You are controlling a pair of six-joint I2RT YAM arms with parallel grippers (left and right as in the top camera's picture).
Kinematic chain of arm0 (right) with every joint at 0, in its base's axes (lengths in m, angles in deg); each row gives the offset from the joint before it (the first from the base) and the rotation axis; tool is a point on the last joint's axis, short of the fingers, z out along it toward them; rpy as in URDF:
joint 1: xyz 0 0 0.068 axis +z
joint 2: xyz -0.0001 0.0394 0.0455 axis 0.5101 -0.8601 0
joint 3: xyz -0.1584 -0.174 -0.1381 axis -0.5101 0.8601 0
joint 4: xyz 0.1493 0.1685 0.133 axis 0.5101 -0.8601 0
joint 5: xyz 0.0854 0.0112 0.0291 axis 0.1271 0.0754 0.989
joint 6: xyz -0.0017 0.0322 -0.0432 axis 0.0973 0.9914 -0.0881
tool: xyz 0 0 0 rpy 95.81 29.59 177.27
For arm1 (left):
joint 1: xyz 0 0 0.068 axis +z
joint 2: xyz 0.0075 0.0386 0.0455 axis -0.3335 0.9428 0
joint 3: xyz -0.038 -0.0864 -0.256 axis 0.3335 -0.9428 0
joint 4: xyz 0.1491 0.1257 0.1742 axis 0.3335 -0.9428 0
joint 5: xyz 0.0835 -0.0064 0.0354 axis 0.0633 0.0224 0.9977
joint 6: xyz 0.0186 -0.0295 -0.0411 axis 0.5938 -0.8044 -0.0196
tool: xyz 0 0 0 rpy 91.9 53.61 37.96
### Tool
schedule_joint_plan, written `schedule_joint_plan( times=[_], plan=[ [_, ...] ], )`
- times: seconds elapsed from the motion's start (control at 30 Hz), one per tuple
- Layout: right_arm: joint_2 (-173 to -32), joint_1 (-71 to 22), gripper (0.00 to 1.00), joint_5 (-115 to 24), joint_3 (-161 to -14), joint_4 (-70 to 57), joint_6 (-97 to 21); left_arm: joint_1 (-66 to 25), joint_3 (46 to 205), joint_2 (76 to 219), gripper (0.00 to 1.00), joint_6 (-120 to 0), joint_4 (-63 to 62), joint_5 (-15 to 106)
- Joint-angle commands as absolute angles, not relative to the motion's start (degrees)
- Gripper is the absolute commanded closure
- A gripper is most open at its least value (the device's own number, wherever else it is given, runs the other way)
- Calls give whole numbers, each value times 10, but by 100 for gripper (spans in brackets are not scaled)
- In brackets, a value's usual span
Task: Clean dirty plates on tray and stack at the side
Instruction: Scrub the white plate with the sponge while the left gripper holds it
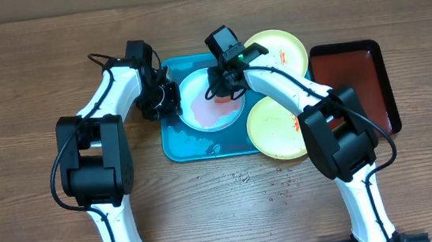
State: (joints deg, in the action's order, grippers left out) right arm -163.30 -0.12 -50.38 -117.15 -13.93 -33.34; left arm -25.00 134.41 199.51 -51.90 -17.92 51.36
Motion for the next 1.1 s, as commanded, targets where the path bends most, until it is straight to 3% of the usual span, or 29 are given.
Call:
schedule_joint_plan(
  times=[0.0, 0.4, 0.67, 0.83, 1.07],
  plan=[
    [-1643, 11, 96, -453, -1154, -115, -337, -246, 1339, 2002, 96, -505, -186, 543],
    [-1643, 47, 96, -291, -1139, -85, -322, -246, 1339, 2002, 96, -503, -184, 535],
    [-1643, 38, 96, -255, -1151, -197, -362, -246, 1339, 2002, 96, -503, -184, 535],
    [-1643, 16, 96, -374, -1183, -308, -390, -246, 1339, 2002, 96, -503, -181, 535],
    [-1643, 4, 96, -567, -1198, -338, -389, -246, 1339, 2002, 96, -503, -182, 535]
  ],
)
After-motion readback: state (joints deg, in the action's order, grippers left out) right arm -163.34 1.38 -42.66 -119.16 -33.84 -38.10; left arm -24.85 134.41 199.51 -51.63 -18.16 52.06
